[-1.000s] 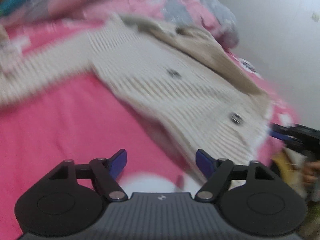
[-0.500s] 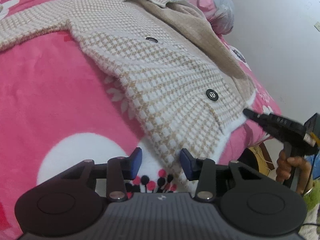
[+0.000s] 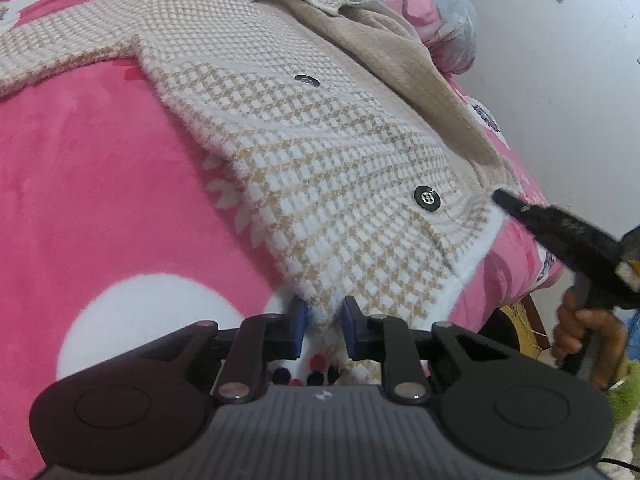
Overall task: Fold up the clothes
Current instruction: 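Grasp the coat's checked hem with the left gripper while the right gripper holds the front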
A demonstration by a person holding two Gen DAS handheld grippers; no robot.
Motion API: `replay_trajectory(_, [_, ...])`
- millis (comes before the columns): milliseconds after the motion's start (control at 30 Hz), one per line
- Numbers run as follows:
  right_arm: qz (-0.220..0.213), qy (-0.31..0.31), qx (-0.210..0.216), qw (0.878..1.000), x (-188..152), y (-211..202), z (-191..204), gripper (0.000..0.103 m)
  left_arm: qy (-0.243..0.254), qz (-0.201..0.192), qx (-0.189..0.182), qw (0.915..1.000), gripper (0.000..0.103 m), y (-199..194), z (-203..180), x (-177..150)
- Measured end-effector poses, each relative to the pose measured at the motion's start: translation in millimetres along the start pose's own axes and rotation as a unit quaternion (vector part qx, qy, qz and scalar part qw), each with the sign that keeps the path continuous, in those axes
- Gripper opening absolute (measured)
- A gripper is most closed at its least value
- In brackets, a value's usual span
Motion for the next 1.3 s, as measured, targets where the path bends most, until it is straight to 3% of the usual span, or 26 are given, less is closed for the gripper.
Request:
replay_trajectory(200, [0.017,0.050,-0.022,0.998,-26.9,4.9,-31.6,0.004,0.020,0.007,-0.009,0.9997,0.034,-3.3,-11.2,-8.7])
replay_trajectory(300, [0.015,0.069,-0.018,0.997,-32.0,4.5,-37.5,0.004,0.035,0.004,0.003,0.9994,0.033,2.3,-20.1,-11.4])
replay_trajectory(400, [0.014,0.076,-0.015,0.997,-33.7,7.2,-38.1,0.004,0.043,-0.004,0.022,0.9988,0.008,2.5,-24.6,-12.4])
replay_trajectory(500, [0.009,0.070,-0.016,0.997,-29.8,4.3,-34.9,0.004,-0.015,0.006,-0.011,0.9998,0.006,-9.7,-21.7,-9.7])
replay_trajectory(600, [0.005,0.058,-0.020,0.998,-26.4,-0.3,-32.5,0.004,-0.084,0.023,-0.062,0.9943,0.006,-16.9,-12.6,-5.5])
replay_trajectory(700, [0.011,0.062,-0.022,0.998,-28.5,2.1,-35.3,0.004,-0.099,0.035,-0.077,0.9915,0.009,-5.6,-3.4,-8.9])
replay_trajectory(800, [0.014,0.078,-0.019,0.997,-31.6,5.2,-40.4,0.004,-0.066,0.037,-0.078,0.9940,0.028,1.5,-11.0,-18.6])
replay_trajectory(900, [0.015,0.083,-0.016,0.996,-31.7,5.6,-42.1,0.005,-0.039,0.039,-0.074,0.9957,0.031,10.3,-20.3,-26.4])
replay_trajectory(967, [0.015,0.084,-0.015,0.996,-31.0,5.7,-42.3,0.005,-0.031,0.037,-0.066,0.9967,0.023,15.2,-23.8,-27.9])
replay_trajectory(1000, [0.015,0.083,-0.015,0.996,-30.6,5.8,-42.3,0.005,-0.028,0.036,-0.061,0.9971,0.009,16.6,-24.9,-27.9])
replay_trajectory(1233, [-0.005,0.044,-0.008,0.999,-14.6,-3.1,-29.7,0.005,-0.047,0.047,-0.067,0.9956,0.006,5.1,-22.8,-24.4])
replay_trajectory(1300, [0.008,0.039,-0.015,0.999,-17.3,2.2,-33.0,0.005,-0.053,0.059,-0.060,0.9951,0.006,15.0,-15.9,-30.0])
Point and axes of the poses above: each gripper's, at about its wrist camera, not at the fingertips, and y roughly the way its jaws point, z to its left, x to its top, the point moved 7 cm from there along y, roughly the way its jaws point, and after that the axes turned 3 degrees about -z, right-handed, at the moved point
